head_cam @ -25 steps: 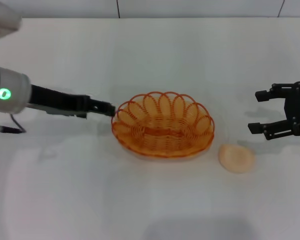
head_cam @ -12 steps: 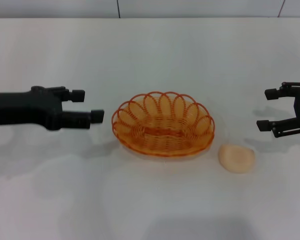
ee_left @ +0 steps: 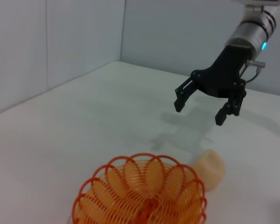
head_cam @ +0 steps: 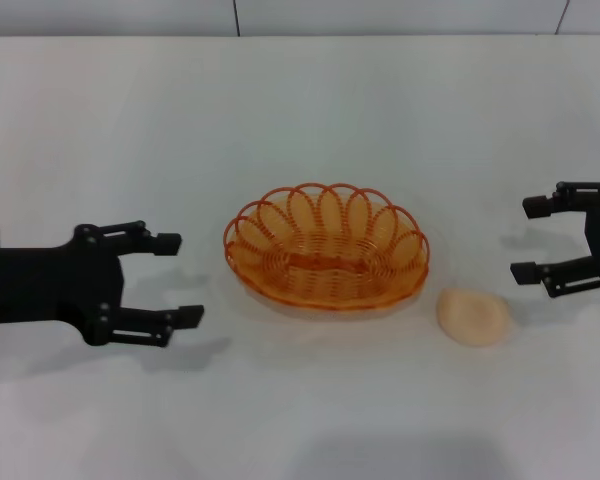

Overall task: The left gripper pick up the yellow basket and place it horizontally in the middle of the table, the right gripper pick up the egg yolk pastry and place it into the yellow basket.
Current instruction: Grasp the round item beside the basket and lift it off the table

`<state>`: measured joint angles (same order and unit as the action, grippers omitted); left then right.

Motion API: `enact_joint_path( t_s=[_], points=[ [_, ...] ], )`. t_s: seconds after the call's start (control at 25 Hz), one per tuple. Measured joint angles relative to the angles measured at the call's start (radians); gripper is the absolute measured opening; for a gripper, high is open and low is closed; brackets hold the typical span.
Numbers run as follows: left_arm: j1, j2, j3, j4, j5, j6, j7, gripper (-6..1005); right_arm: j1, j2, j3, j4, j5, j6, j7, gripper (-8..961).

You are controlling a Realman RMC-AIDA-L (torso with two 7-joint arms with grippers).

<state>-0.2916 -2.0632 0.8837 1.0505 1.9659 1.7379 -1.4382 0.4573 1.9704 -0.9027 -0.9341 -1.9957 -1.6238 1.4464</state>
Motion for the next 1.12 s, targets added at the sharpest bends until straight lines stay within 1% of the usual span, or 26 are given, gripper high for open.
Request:
enact_joint_path(
  t_s=[0.08, 0.12, 0.16, 0.2, 0.28, 0.4, 0.44, 0.52, 0.6, 0.84, 1.12],
  points=[
    [0.003, 0.001, -0.032, -0.012, 0.001, 0.007, 0.029, 894, -0.003, -0.003, -0.002, 0.000, 0.000, -0.021, -0.002, 870],
    [0.003, 0.001, -0.032, -0.012, 0.001, 0.007, 0.029, 894, -0.004, -0.003, -0.003, 0.001, 0.000, -0.030, -0.003, 870],
    [0.001, 0.002, -0.055, -0.021, 0.001, 0.020, 0.047, 894, -0.004, -0.004, -0.004, -0.001, -0.006, -0.053, -0.002, 870],
    [-0.001, 0.007, -0.087, -0.039, 0.002, 0.049, 0.081, 894, -0.005, -0.004, -0.004, -0.007, -0.012, -0.069, 0.002, 870],
    [0.000, 0.021, -0.092, -0.052, 0.003, 0.066, 0.094, 894, -0.006, -0.003, -0.004, -0.035, -0.034, -0.102, 0.032, 870],
    [0.001, 0.033, -0.092, -0.063, 0.003, 0.072, 0.095, 894, -0.009, 0.008, -0.009, -0.090, -0.081, -0.118, 0.097, 870],
    [0.001, 0.035, -0.092, -0.068, 0.003, 0.075, 0.094, 894, -0.009, 0.017, -0.013, -0.110, -0.100, -0.116, 0.120, 870],
    [0.000, 0.036, -0.093, -0.069, 0.004, 0.080, 0.089, 894, -0.009, 0.032, -0.020, -0.137, -0.126, -0.107, 0.159, 869],
    [0.001, 0.036, -0.093, -0.064, 0.003, 0.081, 0.086, 894, -0.009, 0.040, -0.036, -0.154, -0.141, -0.087, 0.204, 869],
    [0.000, 0.036, -0.094, -0.064, -0.006, 0.081, 0.085, 894, -0.005, 0.043, -0.124, -0.148, -0.137, -0.049, 0.231, 869],
    [0.000, 0.033, -0.095, -0.061, -0.007, 0.091, 0.086, 894, -0.007, 0.048, -0.212, -0.097, -0.097, 0.055, 0.232, 869]
  ],
)
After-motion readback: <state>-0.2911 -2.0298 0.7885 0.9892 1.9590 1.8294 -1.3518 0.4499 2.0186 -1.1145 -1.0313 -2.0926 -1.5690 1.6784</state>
